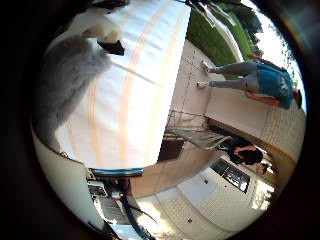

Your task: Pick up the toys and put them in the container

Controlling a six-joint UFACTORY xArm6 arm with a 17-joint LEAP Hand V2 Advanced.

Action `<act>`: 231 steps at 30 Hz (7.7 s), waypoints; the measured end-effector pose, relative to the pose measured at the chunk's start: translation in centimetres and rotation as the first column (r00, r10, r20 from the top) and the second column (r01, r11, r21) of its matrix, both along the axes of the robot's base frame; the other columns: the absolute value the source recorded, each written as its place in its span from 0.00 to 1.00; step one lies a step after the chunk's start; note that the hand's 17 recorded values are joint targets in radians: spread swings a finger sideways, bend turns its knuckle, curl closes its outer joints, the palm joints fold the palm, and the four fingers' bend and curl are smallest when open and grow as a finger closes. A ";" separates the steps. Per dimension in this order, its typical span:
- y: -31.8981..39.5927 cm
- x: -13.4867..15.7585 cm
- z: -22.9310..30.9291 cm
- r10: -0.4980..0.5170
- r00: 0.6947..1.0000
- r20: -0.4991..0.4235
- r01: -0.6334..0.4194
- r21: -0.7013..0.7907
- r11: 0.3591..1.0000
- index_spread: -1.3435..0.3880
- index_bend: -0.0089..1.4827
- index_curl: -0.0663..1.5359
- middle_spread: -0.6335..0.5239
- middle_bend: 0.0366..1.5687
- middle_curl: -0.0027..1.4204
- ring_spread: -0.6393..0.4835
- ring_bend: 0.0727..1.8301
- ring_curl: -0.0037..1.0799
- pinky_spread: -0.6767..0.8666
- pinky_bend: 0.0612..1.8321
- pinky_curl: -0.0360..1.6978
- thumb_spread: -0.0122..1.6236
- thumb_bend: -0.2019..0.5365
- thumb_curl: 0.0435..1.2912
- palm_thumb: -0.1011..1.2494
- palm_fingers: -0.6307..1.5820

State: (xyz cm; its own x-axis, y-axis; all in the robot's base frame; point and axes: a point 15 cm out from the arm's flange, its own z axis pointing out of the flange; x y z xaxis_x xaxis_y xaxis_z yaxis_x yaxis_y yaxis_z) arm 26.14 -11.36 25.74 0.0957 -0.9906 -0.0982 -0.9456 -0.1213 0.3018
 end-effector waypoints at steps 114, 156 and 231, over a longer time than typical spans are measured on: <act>6.7 13.2 1.6 0.197 0.973 -0.123 -0.201 -0.023 0.979 0.36 0.33 0.20 0.38 0.70 0.63 0.51 0.71 0.71 0.60 0.74 0.40 0.69 0.26 0.46 0.83 0.73; 29.8 24.4 -0.2 0.289 0.948 0.132 -0.294 0.023 0.956 0.43 0.33 0.50 0.49 0.36 0.50 0.66 0.60 0.61 0.62 0.71 0.51 0.73 0.23 0.47 0.67 0.18; 13.4 19.8 12.7 0.120 0.977 0.177 -0.139 0.102 0.985 0.44 0.49 0.43 0.43 0.77 0.61 0.53 0.78 0.65 0.58 0.79 0.47 0.71 0.30 0.46 0.79 0.74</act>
